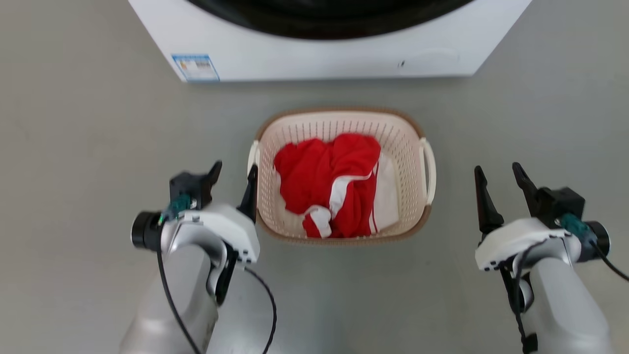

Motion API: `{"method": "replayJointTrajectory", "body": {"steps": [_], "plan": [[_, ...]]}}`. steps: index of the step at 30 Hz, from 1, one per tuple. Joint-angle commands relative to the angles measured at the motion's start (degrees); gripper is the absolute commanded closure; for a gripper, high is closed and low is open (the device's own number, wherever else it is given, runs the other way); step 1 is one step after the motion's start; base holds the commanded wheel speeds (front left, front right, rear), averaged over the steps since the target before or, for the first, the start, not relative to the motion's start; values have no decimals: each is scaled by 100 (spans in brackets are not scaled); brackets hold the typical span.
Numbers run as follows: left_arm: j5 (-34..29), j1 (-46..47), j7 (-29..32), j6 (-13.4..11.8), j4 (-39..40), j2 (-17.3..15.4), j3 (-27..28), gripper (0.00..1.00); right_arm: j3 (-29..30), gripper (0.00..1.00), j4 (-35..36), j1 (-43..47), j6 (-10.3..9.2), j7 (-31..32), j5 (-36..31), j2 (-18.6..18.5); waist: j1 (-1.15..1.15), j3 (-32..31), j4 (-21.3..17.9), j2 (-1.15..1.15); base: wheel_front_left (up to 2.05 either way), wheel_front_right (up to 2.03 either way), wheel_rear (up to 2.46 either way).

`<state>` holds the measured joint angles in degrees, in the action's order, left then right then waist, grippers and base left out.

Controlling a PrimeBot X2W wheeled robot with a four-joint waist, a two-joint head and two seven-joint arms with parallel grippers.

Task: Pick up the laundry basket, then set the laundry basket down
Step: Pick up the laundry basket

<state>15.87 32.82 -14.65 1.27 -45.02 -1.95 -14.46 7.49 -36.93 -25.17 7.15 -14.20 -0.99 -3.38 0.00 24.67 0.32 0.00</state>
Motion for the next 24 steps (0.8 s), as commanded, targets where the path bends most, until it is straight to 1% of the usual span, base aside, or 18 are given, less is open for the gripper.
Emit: {"method": "replayJointTrajectory", "body": {"steps": [1,5,10,17,24], "plan": [[118,265,-31,-71,-29,-93,82,0,-110,0,-100,-169,34,-80,-103,-27,0,330,29,0,0,0,0],[332,648,-32,-161,-468,-93,-91,0,-79,0,-702,-598,34,-68,-218,-52,0,621,24,0,0,0,0],[560,1047,-33,-323,-978,-93,-309,0,-63,0,-1211,-1038,34,-71,-343,-55,0,973,32,0,0,0,0],[785,1499,-34,-419,-1349,-93,-457,0,-55,0,-1548,-1439,34,-77,-454,-53,0,1396,18,0,0,0,0],[902,1994,-34,-510,-1578,-93,-569,0,-69,0,-1553,-1831,34,-79,-525,-90,0,1915,49,0,0,0,0]]}}
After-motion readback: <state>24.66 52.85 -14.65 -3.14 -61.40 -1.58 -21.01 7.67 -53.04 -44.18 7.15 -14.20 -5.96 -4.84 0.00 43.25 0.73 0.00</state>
